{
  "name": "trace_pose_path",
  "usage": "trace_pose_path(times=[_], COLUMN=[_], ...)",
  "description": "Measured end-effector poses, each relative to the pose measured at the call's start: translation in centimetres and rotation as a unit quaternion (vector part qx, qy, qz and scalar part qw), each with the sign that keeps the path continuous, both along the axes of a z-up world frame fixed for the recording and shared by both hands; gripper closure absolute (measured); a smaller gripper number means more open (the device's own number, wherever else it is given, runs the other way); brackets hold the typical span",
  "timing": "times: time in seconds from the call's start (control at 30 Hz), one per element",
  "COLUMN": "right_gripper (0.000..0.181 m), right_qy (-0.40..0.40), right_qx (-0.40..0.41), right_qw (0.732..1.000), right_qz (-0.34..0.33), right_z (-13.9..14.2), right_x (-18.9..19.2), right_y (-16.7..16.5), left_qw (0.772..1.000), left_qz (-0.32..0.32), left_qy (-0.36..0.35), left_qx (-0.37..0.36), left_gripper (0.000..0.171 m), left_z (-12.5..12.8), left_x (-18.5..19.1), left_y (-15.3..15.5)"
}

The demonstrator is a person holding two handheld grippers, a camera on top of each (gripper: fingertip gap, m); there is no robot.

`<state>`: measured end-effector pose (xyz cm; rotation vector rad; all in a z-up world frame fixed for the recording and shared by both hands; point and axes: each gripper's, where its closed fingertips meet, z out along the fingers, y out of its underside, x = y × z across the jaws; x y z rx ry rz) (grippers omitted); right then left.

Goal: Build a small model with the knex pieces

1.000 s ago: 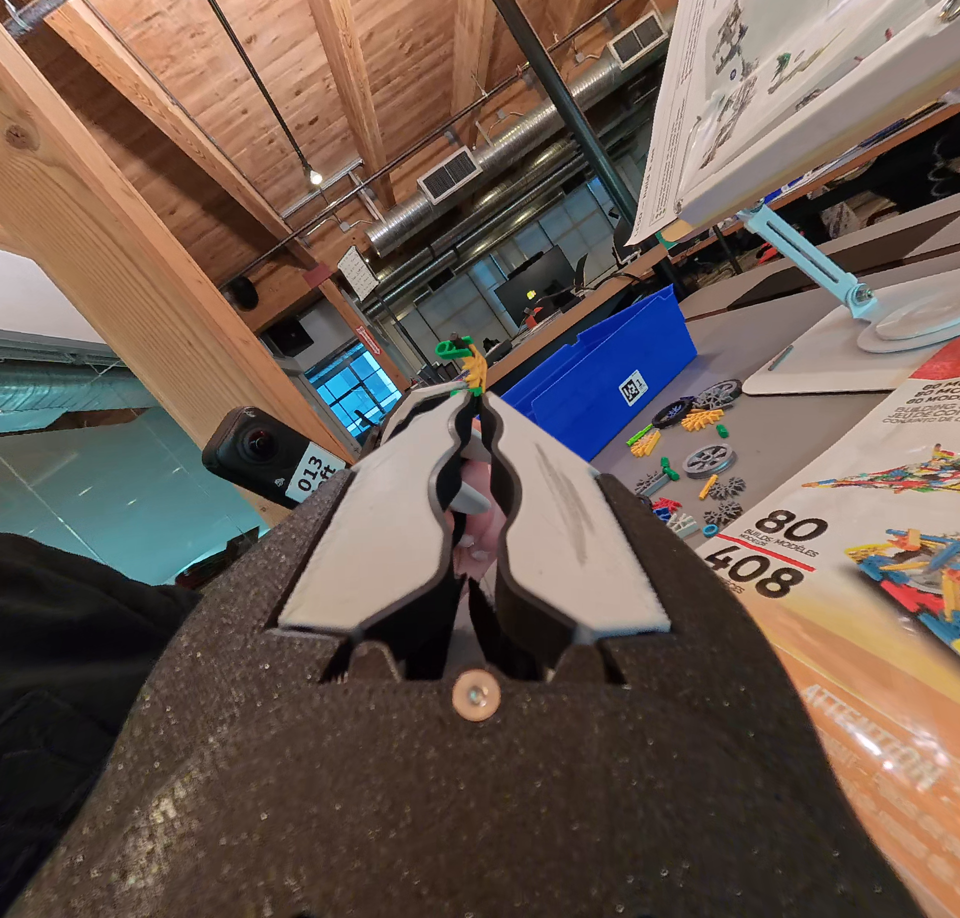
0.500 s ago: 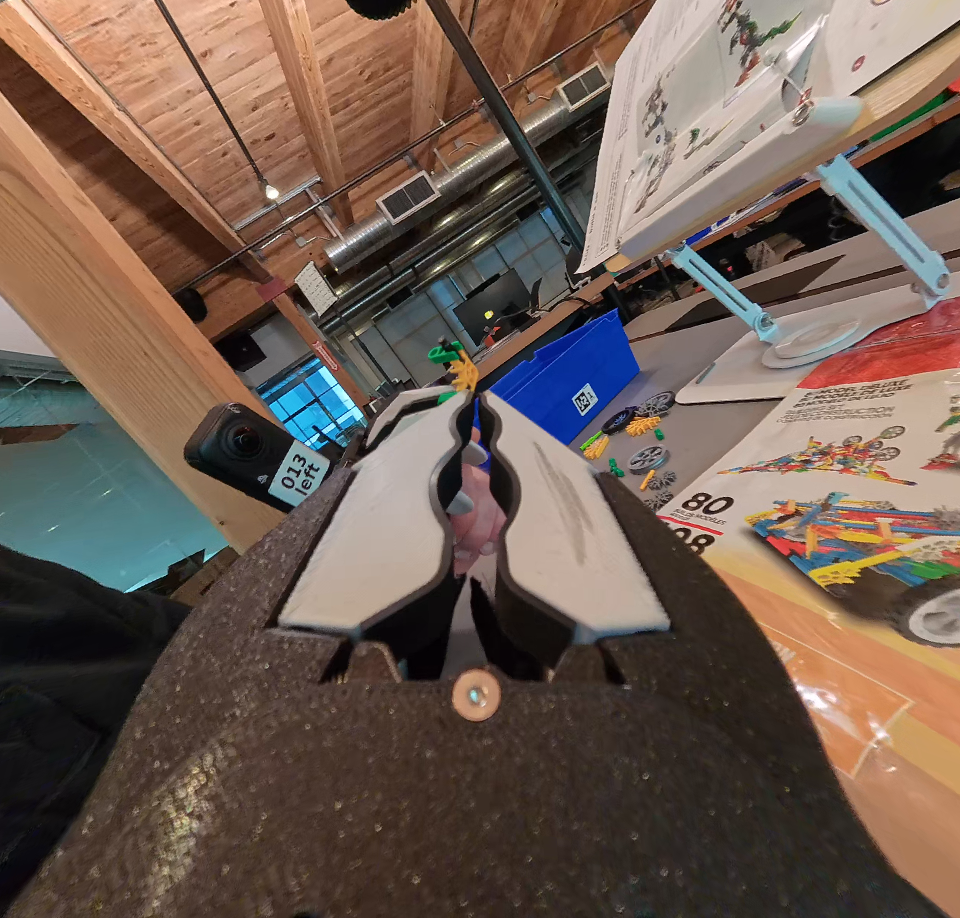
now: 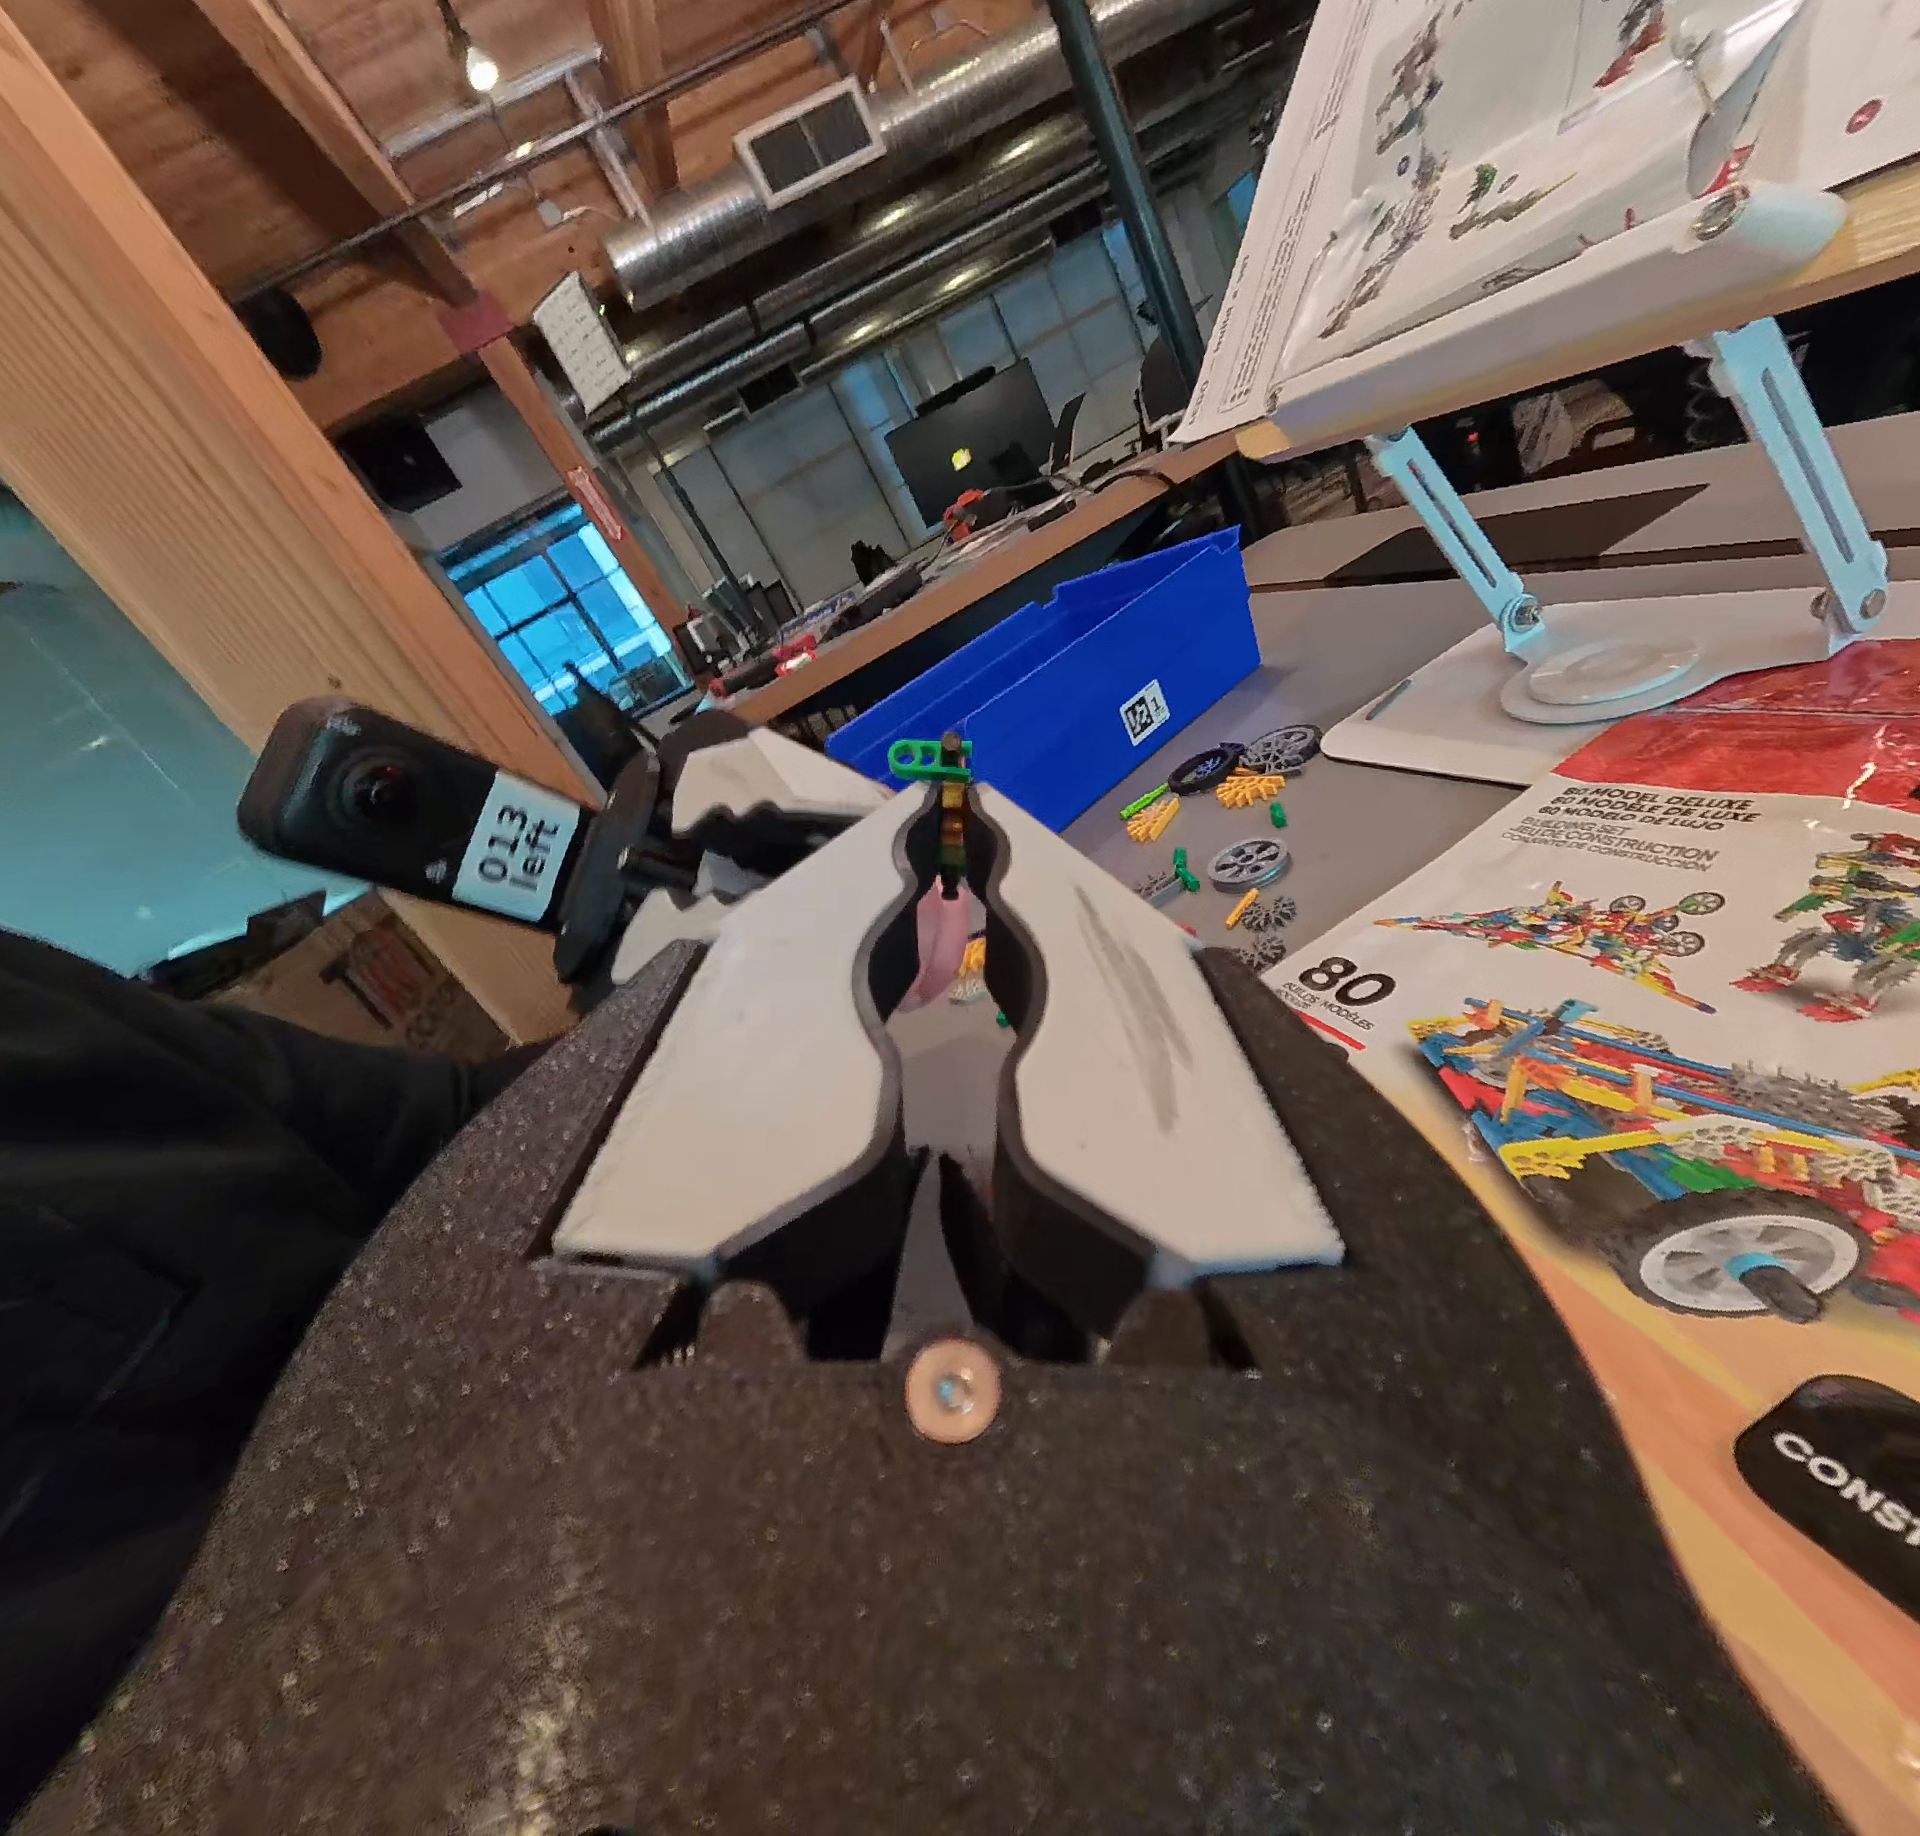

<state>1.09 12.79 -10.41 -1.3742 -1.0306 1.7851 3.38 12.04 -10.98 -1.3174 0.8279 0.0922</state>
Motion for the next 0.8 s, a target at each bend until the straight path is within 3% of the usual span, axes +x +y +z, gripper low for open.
trace_pose_path(times=[0.27, 0.47, 0.5, 0.8], right_gripper=[0.18, 0.179, 0.179, 0.18], right_qy=[-0.061, -0.134, -0.137, -0.192], right_qx=[0.116, 0.199, 0.204, 0.207], right_qw=[0.989, 0.966, 0.964, 0.944], right_qz=[0.064, 0.098, 0.106, 0.173], right_z=[-0.7, -2.0, -2.0, -3.2], right_x=[1.3, 1.8, 1.9, 2.7], right_y=[-1.3, -2.0, -2.2, -3.1], left_qw=[0.979, 0.965, 0.963, 0.97], left_qz=[-0.084, -0.142, -0.148, -0.163], left_qy=[-0.133, -0.1, -0.093, -0.049], left_qx=[-0.13, -0.198, -0.206, -0.176], left_gripper=[0.163, 0.161, 0.153, 0.156], left_z=[1.5, -0.2, -0.6, -1.3], left_x=[-1.0, 0.8, 1.0, 2.0], left_y=[-0.5, -1.2, -1.3, -1.7])
